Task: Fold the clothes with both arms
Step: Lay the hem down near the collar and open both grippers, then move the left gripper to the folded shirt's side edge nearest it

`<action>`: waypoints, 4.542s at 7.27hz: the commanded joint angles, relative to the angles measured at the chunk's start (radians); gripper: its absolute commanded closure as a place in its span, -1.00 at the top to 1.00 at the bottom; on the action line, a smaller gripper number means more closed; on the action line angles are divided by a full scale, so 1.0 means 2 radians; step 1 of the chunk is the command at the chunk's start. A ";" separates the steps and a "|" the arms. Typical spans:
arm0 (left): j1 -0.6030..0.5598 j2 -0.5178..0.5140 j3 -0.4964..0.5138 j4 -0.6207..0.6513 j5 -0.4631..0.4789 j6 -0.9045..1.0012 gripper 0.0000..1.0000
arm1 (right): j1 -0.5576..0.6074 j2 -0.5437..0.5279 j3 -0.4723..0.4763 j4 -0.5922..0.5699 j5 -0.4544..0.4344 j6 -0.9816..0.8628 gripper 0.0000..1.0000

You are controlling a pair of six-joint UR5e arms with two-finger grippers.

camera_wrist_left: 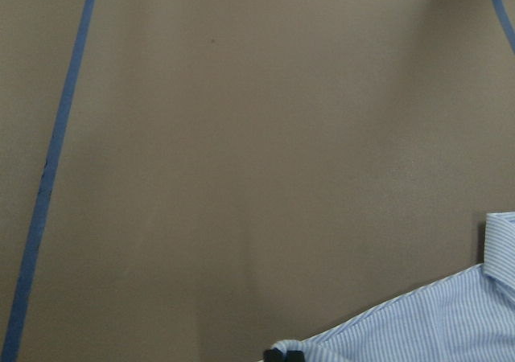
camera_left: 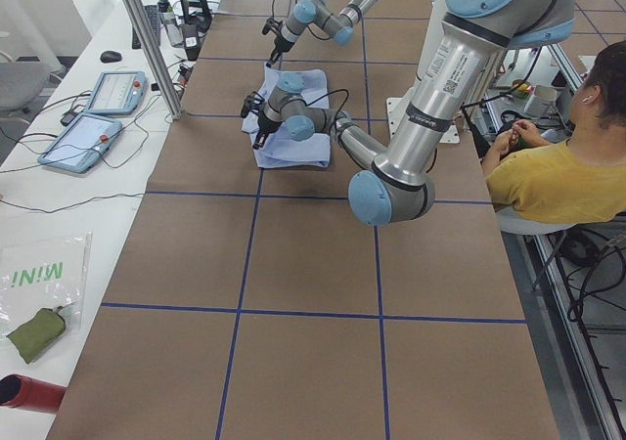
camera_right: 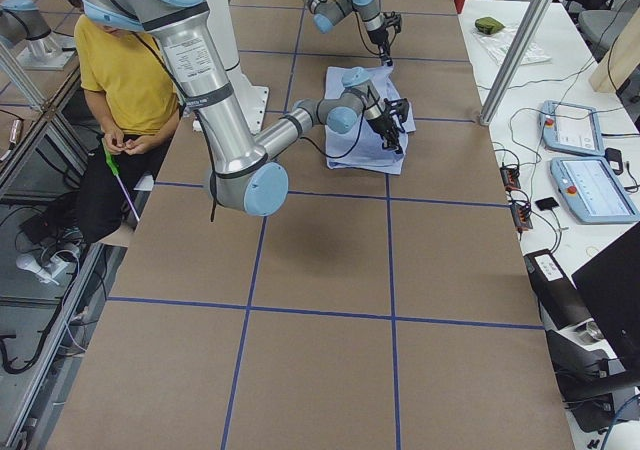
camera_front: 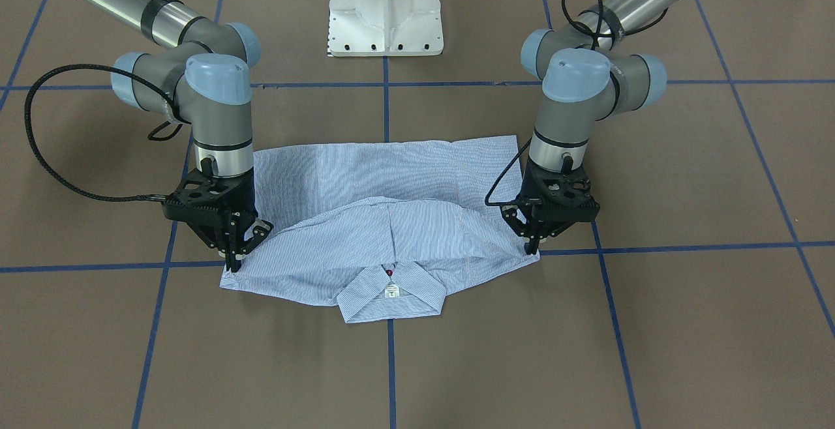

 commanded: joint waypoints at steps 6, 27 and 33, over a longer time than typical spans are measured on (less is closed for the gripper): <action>-0.033 -0.004 0.037 -0.011 -0.085 0.114 -1.00 | 0.040 0.038 -0.067 0.001 0.086 -0.056 -1.00; 0.140 0.171 -0.159 -0.047 0.000 -0.172 0.61 | 0.069 -0.119 0.128 0.001 0.159 -0.094 1.00; 0.147 0.178 -0.168 -0.048 0.000 -0.159 -1.00 | 0.065 -0.119 0.126 0.002 0.160 -0.093 1.00</action>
